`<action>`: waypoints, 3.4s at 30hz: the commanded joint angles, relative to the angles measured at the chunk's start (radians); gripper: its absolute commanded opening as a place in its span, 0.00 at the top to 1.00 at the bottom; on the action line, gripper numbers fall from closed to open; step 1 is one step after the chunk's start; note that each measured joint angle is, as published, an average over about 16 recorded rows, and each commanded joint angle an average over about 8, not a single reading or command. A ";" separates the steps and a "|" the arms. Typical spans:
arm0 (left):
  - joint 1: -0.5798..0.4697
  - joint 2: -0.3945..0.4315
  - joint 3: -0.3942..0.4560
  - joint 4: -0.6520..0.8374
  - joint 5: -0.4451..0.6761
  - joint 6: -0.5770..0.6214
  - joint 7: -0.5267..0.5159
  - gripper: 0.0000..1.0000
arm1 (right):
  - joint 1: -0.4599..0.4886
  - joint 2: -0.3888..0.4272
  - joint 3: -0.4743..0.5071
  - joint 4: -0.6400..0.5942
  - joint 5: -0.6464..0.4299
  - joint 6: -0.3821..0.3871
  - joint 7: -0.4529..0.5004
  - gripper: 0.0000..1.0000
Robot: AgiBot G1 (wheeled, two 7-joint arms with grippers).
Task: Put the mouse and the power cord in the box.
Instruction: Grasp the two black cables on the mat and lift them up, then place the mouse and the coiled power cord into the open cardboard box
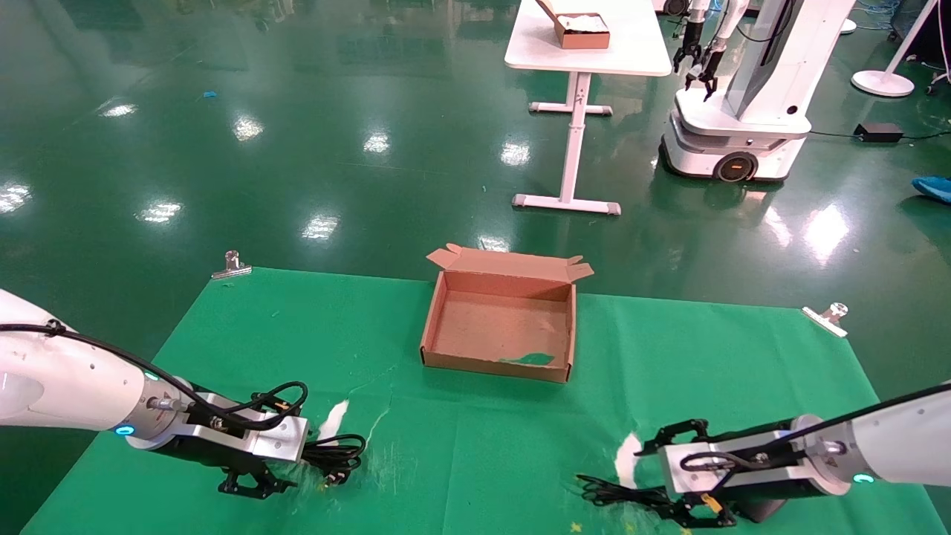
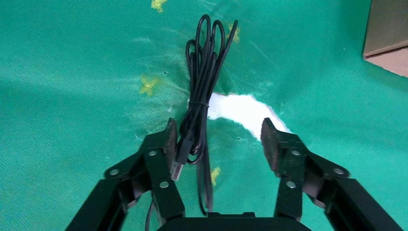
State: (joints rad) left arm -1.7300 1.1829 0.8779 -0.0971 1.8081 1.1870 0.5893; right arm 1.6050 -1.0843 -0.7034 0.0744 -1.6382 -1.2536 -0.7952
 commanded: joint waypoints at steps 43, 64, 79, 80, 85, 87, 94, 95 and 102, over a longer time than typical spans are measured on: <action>-0.172 -0.059 -0.314 0.185 -0.455 0.219 -0.339 1.00 | 0.253 0.115 0.121 0.138 0.162 -0.016 0.152 1.00; -0.283 -0.116 -0.282 0.130 -0.421 0.108 -0.357 1.00 | 0.060 -0.275 0.130 0.023 0.201 0.472 0.145 0.74; -0.220 -0.053 -0.202 0.104 -0.305 0.064 -0.327 1.00 | 0.049 -0.260 0.128 0.037 0.251 0.501 0.187 0.00; -0.215 -0.032 -0.196 0.097 -0.297 0.048 -0.321 1.00 | 0.053 -0.257 0.130 0.034 0.254 0.509 0.181 0.00; -0.181 0.085 -0.173 0.072 -0.264 -0.057 -0.302 1.00 | 0.096 -0.229 0.140 0.019 0.267 0.551 0.136 0.00; -0.157 0.129 -0.168 0.053 -0.258 -0.126 -0.295 1.00 | 0.122 -0.212 0.144 0.015 0.271 0.564 0.113 0.00; -0.020 0.191 -0.138 -0.149 -0.292 -0.318 -0.299 1.00 | 0.229 -0.121 0.161 0.023 0.290 0.505 0.038 0.00; -0.003 0.191 -0.125 -0.185 -0.298 -0.321 -0.306 1.00 | 0.242 -0.104 0.164 0.026 0.295 0.475 0.031 0.00; 0.032 0.190 0.021 -0.368 -0.299 -0.318 -0.346 1.00 | 0.309 0.024 0.181 0.052 0.334 0.130 0.025 0.00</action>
State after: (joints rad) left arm -1.7046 1.3739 0.8997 -0.4520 1.5131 0.8473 0.2460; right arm 1.9092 -1.0739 -0.5270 0.1223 -1.3134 -1.0820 -0.7612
